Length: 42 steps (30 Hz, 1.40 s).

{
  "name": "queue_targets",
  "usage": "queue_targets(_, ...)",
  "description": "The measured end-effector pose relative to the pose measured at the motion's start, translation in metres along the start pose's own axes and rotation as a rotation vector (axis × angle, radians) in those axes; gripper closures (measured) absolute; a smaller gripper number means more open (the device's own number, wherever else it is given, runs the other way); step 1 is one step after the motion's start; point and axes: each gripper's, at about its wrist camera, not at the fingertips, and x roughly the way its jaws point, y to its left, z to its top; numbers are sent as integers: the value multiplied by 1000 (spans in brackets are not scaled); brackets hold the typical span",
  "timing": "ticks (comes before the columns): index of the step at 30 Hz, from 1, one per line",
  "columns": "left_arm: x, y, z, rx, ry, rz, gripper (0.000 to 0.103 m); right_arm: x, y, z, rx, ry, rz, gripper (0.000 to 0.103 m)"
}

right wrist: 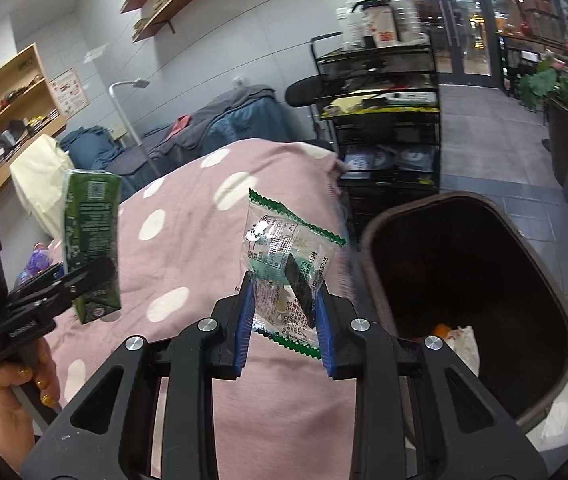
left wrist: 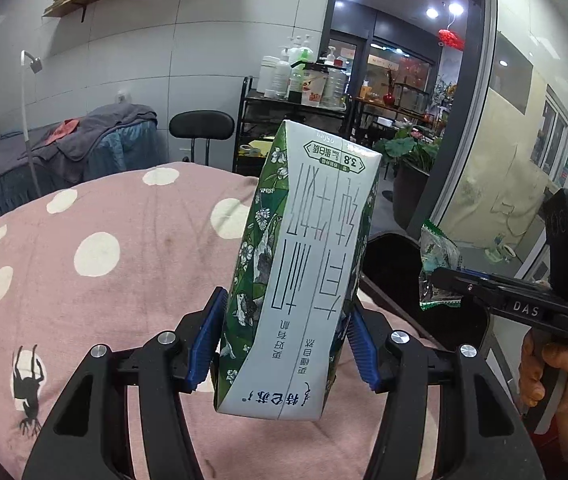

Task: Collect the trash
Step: 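Carry the candy wrapper into the bin and open the right tool, then lower the green drink carton into the bin and open the left tool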

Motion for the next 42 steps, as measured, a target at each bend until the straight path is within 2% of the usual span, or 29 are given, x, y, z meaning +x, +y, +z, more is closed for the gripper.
queue_targets(11, 16, -52, 4, -8, -9, -106, 47, -14, -81, -14, 126, -10, -154, 74)
queue_targets(15, 28, -71, 8, -15, 4, -165, 47, -2, -109, -21, 157, 26, -213, 74)
queue_targets(21, 47, -105, 10, 23, 34, -214, 47, 20, -137, -35, 204, 89, -271, 73)
queue_targets(22, 49, -109, 9, 27, 40, -221, 47, 23, -141, -37, 215, 94, -277, 67)
queue_targets(24, 57, -117, 8, 23, 60, -238, 47, 29, -148, -42, 227, 111, -284, 63)
queue_targets(27, 70, -123, 5, -2, 97, -268, 47, 31, -156, -50, 249, 120, -282, 44)
queue_targets(42, 125, -165, 2, 8, 257, -277, 47, -22, -144, -62, 161, -3, -400, 26)
